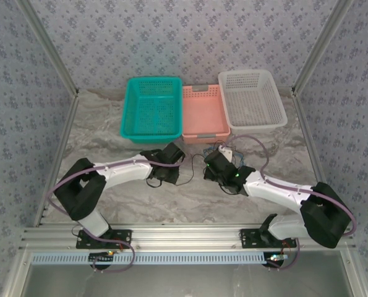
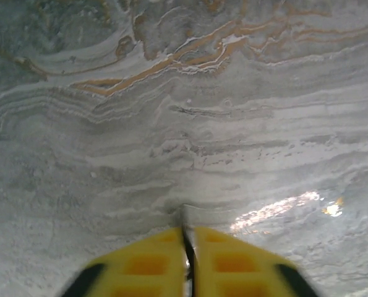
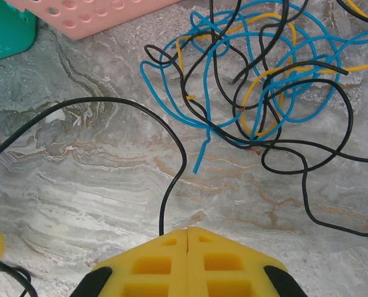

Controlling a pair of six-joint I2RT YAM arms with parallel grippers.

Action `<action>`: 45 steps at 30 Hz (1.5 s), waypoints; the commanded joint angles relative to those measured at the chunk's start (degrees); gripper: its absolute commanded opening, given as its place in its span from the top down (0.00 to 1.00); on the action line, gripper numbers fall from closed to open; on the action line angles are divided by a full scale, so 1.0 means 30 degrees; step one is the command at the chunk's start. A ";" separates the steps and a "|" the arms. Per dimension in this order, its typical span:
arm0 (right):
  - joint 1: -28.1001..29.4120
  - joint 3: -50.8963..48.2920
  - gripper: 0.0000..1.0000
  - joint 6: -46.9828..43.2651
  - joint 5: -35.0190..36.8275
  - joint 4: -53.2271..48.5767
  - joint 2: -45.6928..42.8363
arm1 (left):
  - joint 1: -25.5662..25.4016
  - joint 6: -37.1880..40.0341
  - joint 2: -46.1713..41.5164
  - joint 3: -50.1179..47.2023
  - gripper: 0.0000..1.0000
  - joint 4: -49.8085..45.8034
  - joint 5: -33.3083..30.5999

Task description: Untangle the cables

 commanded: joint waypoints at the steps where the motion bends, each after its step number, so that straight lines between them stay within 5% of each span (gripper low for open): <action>1: -0.0130 -0.0359 1.00 -0.0211 0.0290 -0.0633 -0.0919 | 0.0098 -0.0603 -0.0396 -0.0243 1.00 0.0315 -0.0883; 6: -0.0138 -0.0865 1.00 -0.0525 0.0698 -0.2268 -0.2917 | 0.1468 -0.1701 -0.4472 0.0000 1.00 -0.1858 -0.2866; 11: -0.0693 -0.2225 1.00 -0.0734 0.0971 -0.5020 -0.6955 | 0.7363 -0.1830 -0.9618 0.1967 1.00 -0.3761 0.0056; 15: -0.1183 -0.3201 1.00 -0.0636 0.0663 -0.7136 -1.0538 | 1.2517 -0.2027 -0.9562 0.4757 1.00 -0.4176 0.4179; 22: 0.0013 -0.2894 1.00 -0.2098 -0.0292 -0.8133 -1.1731 | 1.5905 -0.4656 -0.7316 0.7600 1.00 -0.1982 0.6054; 27: 0.2397 -0.1464 1.00 -0.3537 -0.0280 -0.6924 -1.0385 | 1.6546 -0.6188 -0.5631 0.9625 1.00 -0.0557 0.6008; 32: 0.3422 0.2314 1.00 -0.5454 -0.1245 -0.4605 -0.5974 | 1.5743 -0.7627 -0.3979 0.9726 1.00 0.4064 0.6733; 45: -0.1659 1.5890 1.00 -0.7806 -0.8191 -0.2025 0.7543 | 1.3980 -0.6830 0.4277 1.5203 1.00 0.6114 0.6327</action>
